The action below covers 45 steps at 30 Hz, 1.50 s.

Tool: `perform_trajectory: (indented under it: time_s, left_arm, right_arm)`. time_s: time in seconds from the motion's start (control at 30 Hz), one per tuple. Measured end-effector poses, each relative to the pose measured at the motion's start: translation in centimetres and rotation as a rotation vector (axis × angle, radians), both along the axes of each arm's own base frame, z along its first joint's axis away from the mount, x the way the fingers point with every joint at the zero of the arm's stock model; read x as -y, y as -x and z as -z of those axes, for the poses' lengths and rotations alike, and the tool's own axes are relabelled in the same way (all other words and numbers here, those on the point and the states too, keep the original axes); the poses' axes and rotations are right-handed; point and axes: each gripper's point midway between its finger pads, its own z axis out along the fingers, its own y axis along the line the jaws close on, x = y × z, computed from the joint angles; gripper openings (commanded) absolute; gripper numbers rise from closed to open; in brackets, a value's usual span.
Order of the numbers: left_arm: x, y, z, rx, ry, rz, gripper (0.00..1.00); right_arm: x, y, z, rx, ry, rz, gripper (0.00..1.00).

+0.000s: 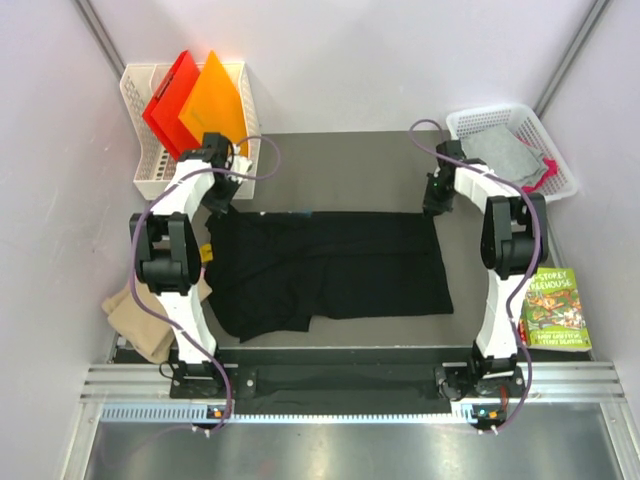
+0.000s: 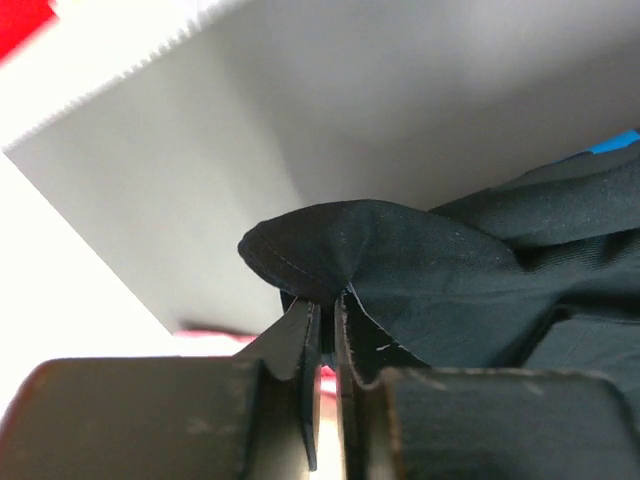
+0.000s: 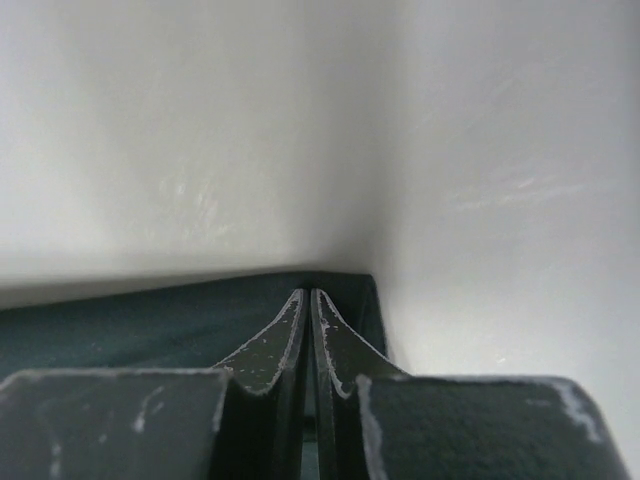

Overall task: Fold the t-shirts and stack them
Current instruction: Fold the flattened tshirt in 1/3 of the way

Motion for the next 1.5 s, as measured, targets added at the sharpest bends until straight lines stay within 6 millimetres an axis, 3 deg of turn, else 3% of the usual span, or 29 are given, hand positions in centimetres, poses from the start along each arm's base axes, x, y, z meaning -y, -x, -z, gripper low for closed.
perform_trajectory:
  time_s: [0.03, 0.07, 0.13, 0.17, 0.2, 0.27, 0.4, 0.53, 0.63, 0.73, 0.8, 0.87, 1.03, 1.17, 1.3, 1.5]
  left_arm:
    - [0.2, -0.6, -0.3, 0.014, 0.001, 0.003, 0.26]
    - [0.4, -1.2, -0.6, 0.028, 0.002, 0.008, 0.44]
    - [0.7, -2.3, -1.2, 0.052, -0.011, 0.019, 0.61]
    - [0.8, -2.9, -1.5, 0.067, -0.016, 0.018, 0.77]
    - [0.8, -3.3, -1.8, 0.077, -0.023, 0.021, 0.83]
    - [0.9, -3.8, -2.5, 0.098, -0.032, 0.020, 0.92]
    - [1.1, -3.5, -3.3, 0.107, -0.057, 0.036, 0.95]
    - [2.4, -0.5, -4.4, 0.103, -0.063, 0.089, 0.95]
    - [4.5, 2.5, -5.2, 0.111, -0.077, 0.168, 0.94]
    - [7.2, 5.1, -4.4, 0.087, -0.086, 0.257, 0.94]
    - [8.6, 6.1, -3.1, 0.052, -0.086, 0.300, 0.94]
    - [9.0, 6.2, -1.9, 0.022, -0.089, 0.307, 0.93]
    - [8.4, 5.3, 0.0, -0.001, -0.114, 0.284, 0.93]
    - [8.0, 4.9, 0.4, 0.002, -0.125, 0.273, 0.92]
    - [7.8, 4.5, 0.4, 0.011, -0.135, 0.265, 0.92]
    - [7.7, 4.2, 0.6, 0.018, -0.140, 0.262, 0.92]
  right_arm:
    - [0.3, -0.3, -0.1, 0.004, 0.000, 0.007, 0.06]
    - [0.7, -0.6, -0.2, 0.010, 0.002, 0.017, 0.09]
    - [2.1, -1.3, -0.7, 0.032, 0.029, 0.044, 0.19]
    - [3.0, -1.7, -0.9, 0.043, 0.045, 0.062, 0.23]
    - [3.9, -2.1, -1.1, 0.054, 0.059, 0.080, 0.35]
    - [5.3, -2.4, -1.2, 0.064, 0.088, 0.100, 0.44]
    - [5.4, -2.4, -2.7, 0.091, 0.126, 0.088, 0.50]
    - [3.8, -1.8, -6.0, 0.156, 0.133, 0.047, 0.50]
    - [0.4, -0.9, -9.1, 0.224, 0.122, -0.030, 0.49]
    - [-3.5, -0.3, -10.4, 0.263, 0.099, -0.112, 0.45]
    - [-5.7, 0.4, -9.8, 0.253, 0.076, -0.164, 0.44]
    - [-6.5, 1.1, -8.1, 0.211, 0.068, -0.190, 0.43]
    - [-6.0, 2.1, -3.5, 0.097, 0.086, -0.192, 0.40]
    - [-5.5, 3.2, -1.0, 0.031, 0.099, -0.191, 0.40]
    - [-5.2, 4.1, 0.2, 0.002, 0.105, -0.193, 0.40]
    - [-5.2, 4.4, 0.0, 0.022, 0.100, -0.192, 0.39]
